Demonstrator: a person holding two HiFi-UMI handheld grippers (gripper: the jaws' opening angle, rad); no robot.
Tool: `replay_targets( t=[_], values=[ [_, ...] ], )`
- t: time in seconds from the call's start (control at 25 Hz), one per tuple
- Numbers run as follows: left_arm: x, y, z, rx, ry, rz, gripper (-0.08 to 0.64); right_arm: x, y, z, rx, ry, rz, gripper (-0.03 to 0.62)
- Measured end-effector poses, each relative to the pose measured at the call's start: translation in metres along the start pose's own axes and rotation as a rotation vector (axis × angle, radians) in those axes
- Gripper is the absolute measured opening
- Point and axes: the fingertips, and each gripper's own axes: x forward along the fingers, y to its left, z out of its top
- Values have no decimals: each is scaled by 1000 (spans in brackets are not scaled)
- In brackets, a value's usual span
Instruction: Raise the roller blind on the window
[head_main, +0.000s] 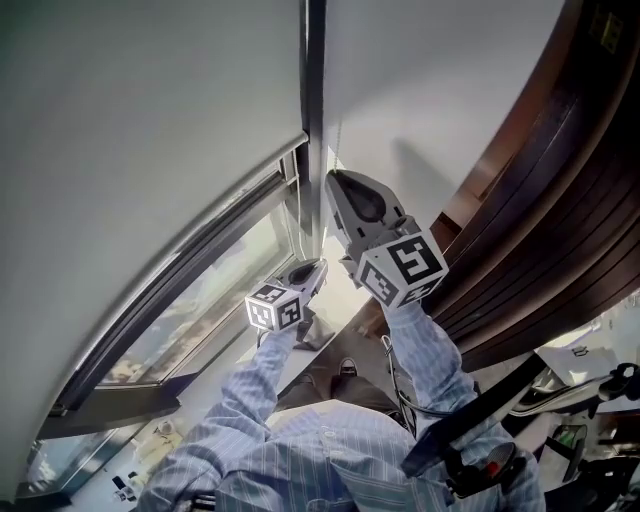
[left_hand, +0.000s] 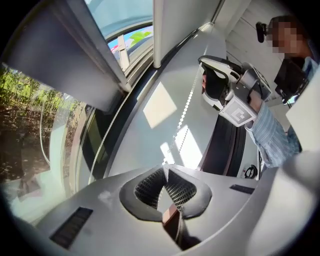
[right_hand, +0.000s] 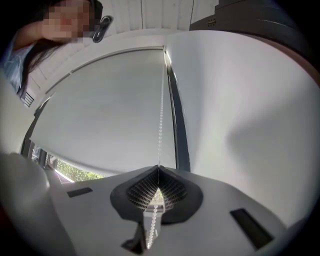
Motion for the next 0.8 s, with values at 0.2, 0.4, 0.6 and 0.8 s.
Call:
replay_targets(
  t=[0.2, 0.4, 0.6, 0.8],
  values=[
    [-10, 40, -92, -61, 231, 96, 5, -15, -1, -100, 58, 200, -39, 5],
    [-48, 65, -177, -116, 392, 199, 6, -41, 7, -214, 135, 393, -100, 5],
    [-60, 57, -167, 8, 346, 212, 11, -39, 7, -247, 123, 470, -98, 5],
    [-67, 31, -66, 93, 62, 184, 158, -32, 4, -247, 156, 476, -97, 5]
  ],
)
